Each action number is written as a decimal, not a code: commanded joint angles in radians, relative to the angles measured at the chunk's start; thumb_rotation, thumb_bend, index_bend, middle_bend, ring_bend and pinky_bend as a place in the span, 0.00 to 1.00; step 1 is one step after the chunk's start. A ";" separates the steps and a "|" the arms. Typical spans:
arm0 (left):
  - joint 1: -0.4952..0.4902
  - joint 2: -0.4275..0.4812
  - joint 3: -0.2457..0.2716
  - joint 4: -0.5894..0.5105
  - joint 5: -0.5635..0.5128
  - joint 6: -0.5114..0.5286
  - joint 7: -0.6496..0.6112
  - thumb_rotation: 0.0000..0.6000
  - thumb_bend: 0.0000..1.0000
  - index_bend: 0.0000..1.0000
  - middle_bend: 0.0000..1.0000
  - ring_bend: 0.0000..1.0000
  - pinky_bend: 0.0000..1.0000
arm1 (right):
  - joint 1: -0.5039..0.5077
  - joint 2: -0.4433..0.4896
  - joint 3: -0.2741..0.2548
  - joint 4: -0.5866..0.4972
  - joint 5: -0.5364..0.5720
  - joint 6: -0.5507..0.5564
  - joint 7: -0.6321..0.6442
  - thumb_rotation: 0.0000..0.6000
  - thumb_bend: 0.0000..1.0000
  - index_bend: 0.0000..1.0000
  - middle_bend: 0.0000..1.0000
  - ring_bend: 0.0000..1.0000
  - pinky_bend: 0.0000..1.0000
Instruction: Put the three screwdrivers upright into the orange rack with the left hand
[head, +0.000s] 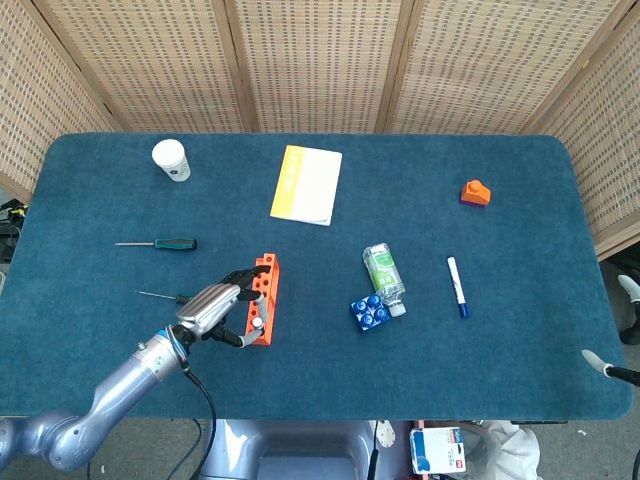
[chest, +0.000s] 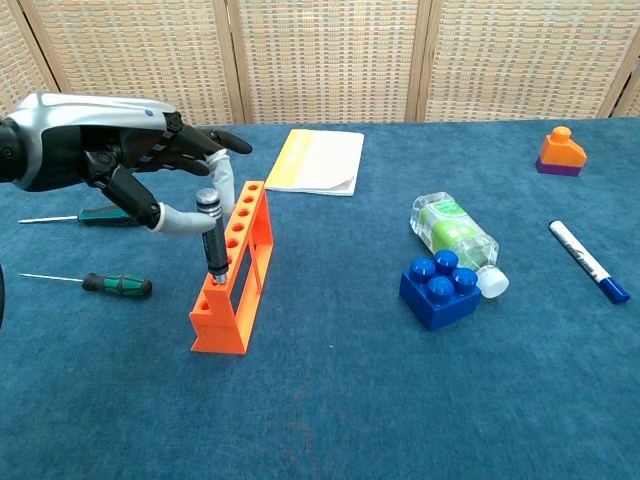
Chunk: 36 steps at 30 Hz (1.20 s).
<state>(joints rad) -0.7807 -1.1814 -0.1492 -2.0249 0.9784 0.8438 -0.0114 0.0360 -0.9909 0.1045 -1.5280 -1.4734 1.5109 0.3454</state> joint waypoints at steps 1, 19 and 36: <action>-0.002 -0.002 -0.001 0.002 -0.003 -0.002 0.001 1.00 0.47 0.65 0.00 0.00 0.00 | 0.000 0.000 0.000 0.001 0.000 -0.001 0.001 1.00 0.00 0.00 0.00 0.00 0.00; -0.010 0.003 0.000 0.010 -0.034 -0.014 0.009 1.00 0.47 0.65 0.00 0.00 0.00 | 0.001 0.001 0.000 0.004 0.002 -0.004 0.008 1.00 0.00 0.00 0.00 0.00 0.00; -0.014 -0.012 0.008 0.021 -0.041 -0.009 0.029 1.00 0.47 0.65 0.00 0.00 0.00 | 0.002 0.001 -0.001 0.002 0.001 -0.007 0.007 1.00 0.00 0.00 0.00 0.00 0.00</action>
<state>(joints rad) -0.7948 -1.1919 -0.1419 -2.0049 0.9377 0.8340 0.0161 0.0380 -0.9897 0.1039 -1.5257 -1.4721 1.5044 0.3522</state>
